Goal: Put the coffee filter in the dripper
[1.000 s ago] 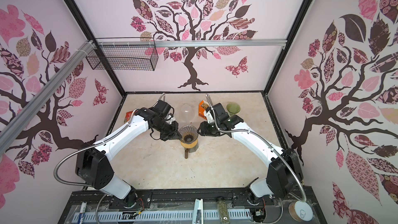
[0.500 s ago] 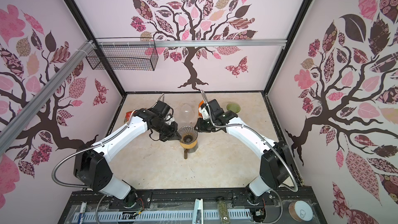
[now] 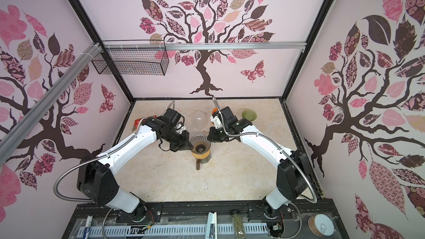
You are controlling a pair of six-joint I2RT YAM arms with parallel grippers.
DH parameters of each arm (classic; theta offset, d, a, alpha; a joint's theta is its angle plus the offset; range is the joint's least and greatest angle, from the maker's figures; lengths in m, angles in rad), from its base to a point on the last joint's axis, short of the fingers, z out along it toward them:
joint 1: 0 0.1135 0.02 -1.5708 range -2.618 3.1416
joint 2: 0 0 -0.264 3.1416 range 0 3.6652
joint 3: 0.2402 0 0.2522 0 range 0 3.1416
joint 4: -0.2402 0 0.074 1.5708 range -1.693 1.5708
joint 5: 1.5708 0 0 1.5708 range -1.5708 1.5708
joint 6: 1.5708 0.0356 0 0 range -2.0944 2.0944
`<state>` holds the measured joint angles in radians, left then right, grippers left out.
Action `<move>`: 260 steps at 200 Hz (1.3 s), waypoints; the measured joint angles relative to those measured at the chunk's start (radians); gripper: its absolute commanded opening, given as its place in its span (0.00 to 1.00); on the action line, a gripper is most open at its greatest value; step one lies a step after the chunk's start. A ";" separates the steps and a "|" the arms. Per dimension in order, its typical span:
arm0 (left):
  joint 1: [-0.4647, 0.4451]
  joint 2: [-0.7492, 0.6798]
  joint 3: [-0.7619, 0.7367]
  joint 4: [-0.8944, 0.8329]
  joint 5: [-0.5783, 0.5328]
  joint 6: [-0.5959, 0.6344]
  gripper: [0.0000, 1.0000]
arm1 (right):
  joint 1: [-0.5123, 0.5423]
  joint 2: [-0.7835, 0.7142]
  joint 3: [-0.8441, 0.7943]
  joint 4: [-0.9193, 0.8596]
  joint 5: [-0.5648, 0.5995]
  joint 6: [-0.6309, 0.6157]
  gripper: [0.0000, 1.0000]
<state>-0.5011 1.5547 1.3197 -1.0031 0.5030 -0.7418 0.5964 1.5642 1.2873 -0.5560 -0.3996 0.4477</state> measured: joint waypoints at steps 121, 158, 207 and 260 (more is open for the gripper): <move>0.015 -0.005 -0.029 0.040 0.002 -0.007 0.00 | -0.004 -0.001 -0.026 0.044 -0.016 -0.023 0.00; 0.018 -0.009 -0.039 0.053 0.007 -0.014 0.00 | -0.005 -0.003 -0.038 0.066 -0.019 -0.023 0.00; 0.014 -0.014 -0.049 0.067 0.003 -0.014 0.01 | -0.008 -0.013 -0.060 0.090 -0.027 -0.022 0.00; -0.016 -0.016 -0.055 0.080 -0.037 -0.011 0.01 | -0.011 -0.038 -0.106 0.114 -0.029 -0.024 0.00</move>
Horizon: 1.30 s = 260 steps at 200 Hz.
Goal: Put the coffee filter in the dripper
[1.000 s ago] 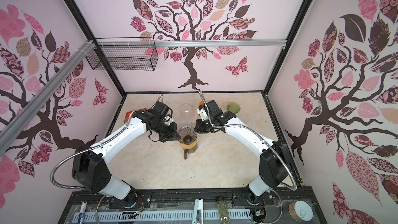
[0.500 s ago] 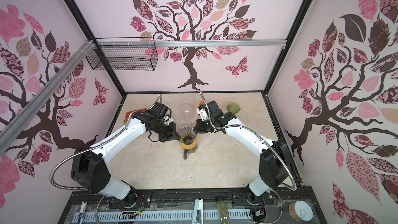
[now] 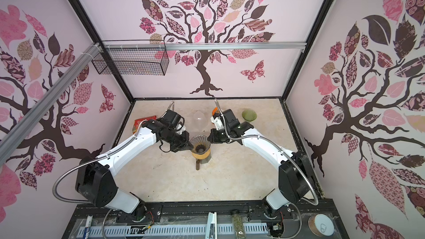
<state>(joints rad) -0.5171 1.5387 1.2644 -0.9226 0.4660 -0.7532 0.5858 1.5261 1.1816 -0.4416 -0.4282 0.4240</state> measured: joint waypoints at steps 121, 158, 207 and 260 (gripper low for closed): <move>-0.016 -0.041 -0.070 0.097 -0.012 -0.018 0.01 | 0.000 -0.044 -0.064 0.061 0.014 0.013 0.00; -0.023 -0.035 -0.068 0.106 -0.001 -0.025 0.02 | -0.001 -0.057 -0.064 0.042 0.034 0.013 0.00; -0.031 -0.019 -0.055 0.112 0.009 -0.027 0.02 | -0.009 -0.067 -0.061 0.013 0.047 0.013 0.00; -0.031 -0.022 -0.053 0.103 0.003 -0.021 0.03 | -0.010 -0.067 -0.063 0.017 0.038 0.021 0.00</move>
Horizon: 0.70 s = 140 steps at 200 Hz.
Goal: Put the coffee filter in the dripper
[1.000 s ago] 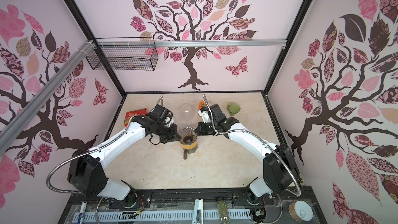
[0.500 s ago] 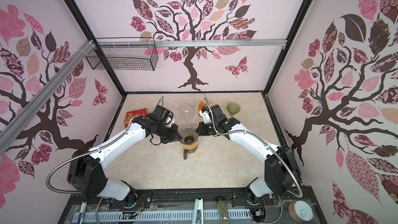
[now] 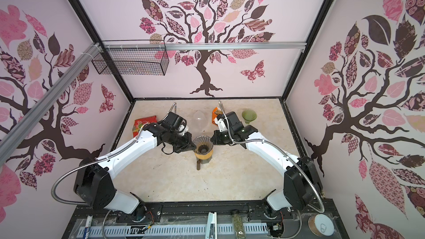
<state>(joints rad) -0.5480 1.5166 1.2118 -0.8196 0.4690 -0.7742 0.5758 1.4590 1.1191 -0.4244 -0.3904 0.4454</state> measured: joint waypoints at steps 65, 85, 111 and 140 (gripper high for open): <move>0.001 -0.001 0.010 -0.023 -0.002 0.006 0.04 | 0.003 0.000 0.002 -0.006 -0.004 0.000 0.00; 0.003 -0.001 0.015 -0.035 -0.002 0.013 0.05 | 0.007 0.000 0.008 -0.020 -0.004 0.000 0.00; 0.006 -0.001 0.018 -0.049 0.004 0.017 0.05 | 0.013 0.005 0.028 -0.050 0.002 -0.001 0.00; 0.006 -0.001 0.024 -0.066 0.007 0.019 0.06 | 0.017 0.006 0.044 -0.082 0.011 0.000 0.00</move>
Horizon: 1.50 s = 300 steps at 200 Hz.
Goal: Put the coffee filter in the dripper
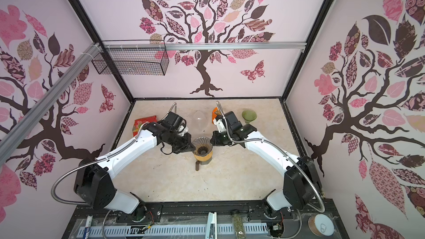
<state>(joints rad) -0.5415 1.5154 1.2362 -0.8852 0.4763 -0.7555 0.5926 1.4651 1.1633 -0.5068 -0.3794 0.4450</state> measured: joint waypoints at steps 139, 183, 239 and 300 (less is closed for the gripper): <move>0.005 0.000 0.006 -0.019 0.008 0.002 0.12 | 0.008 0.004 0.025 -0.035 0.012 0.000 0.05; 0.014 -0.002 0.027 -0.029 0.000 0.000 0.16 | 0.007 0.004 0.025 -0.047 0.029 0.000 0.09; 0.018 -0.005 0.037 -0.045 -0.006 0.000 0.21 | 0.006 0.004 0.029 -0.060 0.050 -0.004 0.19; 0.035 -0.047 0.048 -0.089 -0.032 0.010 0.22 | 0.006 0.004 0.115 -0.087 0.050 -0.008 0.26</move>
<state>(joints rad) -0.5068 1.4681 1.2846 -0.9741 0.4442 -0.7456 0.5991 1.4689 1.2785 -0.5941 -0.3294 0.4366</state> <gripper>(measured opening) 0.215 0.247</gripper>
